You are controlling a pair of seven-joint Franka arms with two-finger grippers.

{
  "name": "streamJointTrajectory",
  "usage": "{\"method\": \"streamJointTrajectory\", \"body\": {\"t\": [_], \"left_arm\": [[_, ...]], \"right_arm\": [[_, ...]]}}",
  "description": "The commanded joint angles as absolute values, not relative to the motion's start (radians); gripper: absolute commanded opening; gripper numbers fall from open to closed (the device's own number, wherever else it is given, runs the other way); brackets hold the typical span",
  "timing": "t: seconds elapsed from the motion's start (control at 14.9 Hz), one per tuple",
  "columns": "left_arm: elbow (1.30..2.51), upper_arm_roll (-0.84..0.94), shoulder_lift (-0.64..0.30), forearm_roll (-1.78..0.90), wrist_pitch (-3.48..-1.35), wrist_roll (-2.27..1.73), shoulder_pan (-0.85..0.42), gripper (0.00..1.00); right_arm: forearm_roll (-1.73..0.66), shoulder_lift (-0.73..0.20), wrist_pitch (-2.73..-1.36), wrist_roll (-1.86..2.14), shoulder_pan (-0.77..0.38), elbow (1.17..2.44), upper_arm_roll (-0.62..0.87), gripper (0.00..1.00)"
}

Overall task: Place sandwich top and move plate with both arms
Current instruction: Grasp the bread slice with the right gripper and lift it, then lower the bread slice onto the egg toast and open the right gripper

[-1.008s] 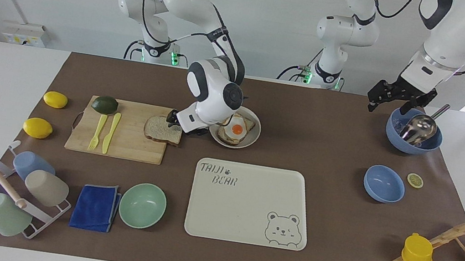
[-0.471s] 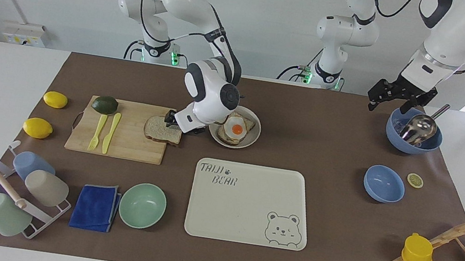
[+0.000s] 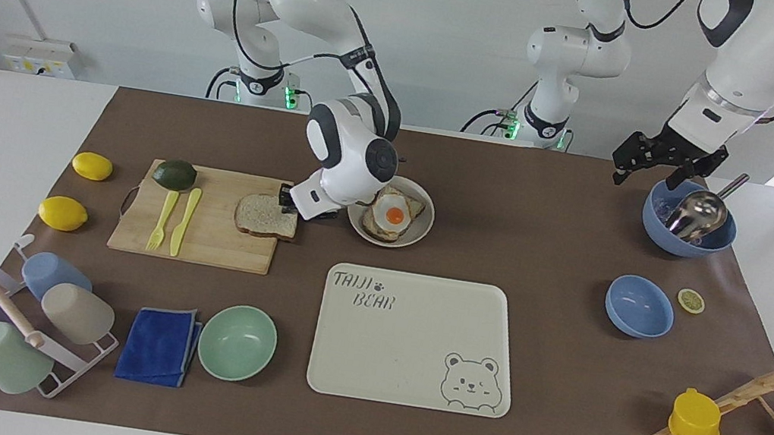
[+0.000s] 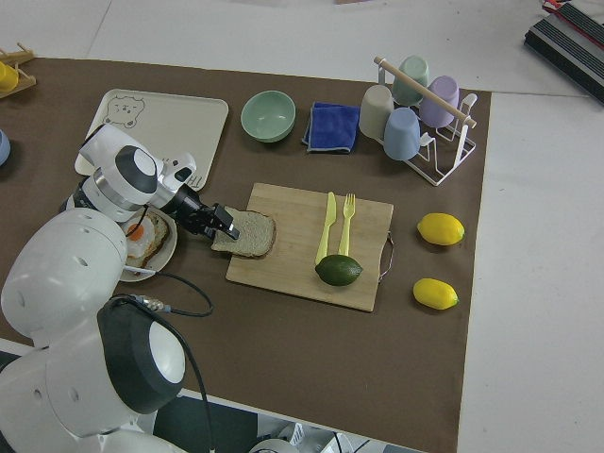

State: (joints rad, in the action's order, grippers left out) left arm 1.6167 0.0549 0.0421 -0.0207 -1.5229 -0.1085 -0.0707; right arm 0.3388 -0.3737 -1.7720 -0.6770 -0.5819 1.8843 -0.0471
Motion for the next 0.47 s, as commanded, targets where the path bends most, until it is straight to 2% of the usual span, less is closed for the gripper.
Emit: {"method": "streamJointTrajectory", "body": {"t": [0.0, 0.13, 0.4], "left_arm": [[1.647, 0.057, 0.069, -0.006, -1.536, -0.100, -0.064, 1.00], [1.649, 0.057, 0.069, -0.006, -1.536, -0.100, -0.066, 1.00], [1.648, 0.058, 0.069, -0.006, -1.537, -0.106, -0.064, 1.00]], "right_arm": [[0.362, -0.356, -1.778, -0.650, -0.575, 1.888, -0.041, 0.00], [0.353, -0.364, -1.706, -0.625, -0.584, 1.804, -0.037, 0.00], [0.322, -0.434, -1.537, -0.603, -0.606, 1.554, 0.030, 0.00]]}}
